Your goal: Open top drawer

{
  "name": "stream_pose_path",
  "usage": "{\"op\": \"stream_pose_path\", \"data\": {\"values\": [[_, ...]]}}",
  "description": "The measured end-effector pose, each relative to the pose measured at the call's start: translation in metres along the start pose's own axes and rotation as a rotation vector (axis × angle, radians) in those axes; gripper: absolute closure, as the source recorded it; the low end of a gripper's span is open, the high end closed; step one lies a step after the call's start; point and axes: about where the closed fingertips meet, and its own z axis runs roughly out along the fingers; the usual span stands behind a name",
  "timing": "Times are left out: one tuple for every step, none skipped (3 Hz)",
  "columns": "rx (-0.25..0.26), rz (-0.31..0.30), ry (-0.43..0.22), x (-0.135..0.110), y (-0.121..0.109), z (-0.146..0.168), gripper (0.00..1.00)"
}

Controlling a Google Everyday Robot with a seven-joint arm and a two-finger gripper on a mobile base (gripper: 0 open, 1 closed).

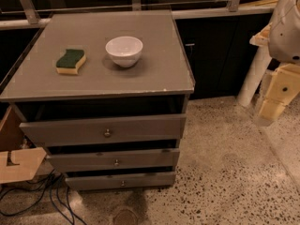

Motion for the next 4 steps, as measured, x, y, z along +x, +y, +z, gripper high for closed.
{"op": "stream_pose_path", "data": {"values": [[0.005,-0.014,-0.004,-0.004,0.006,0.004,0.0],[0.0,-0.068,-0.018,-0.018,0.03,0.021,0.0],[-0.017,-0.146,0.0,-0.037,0.054,0.051,0.0],[-0.017,-0.146,0.0,-0.037,0.054,0.051,0.0]]}}
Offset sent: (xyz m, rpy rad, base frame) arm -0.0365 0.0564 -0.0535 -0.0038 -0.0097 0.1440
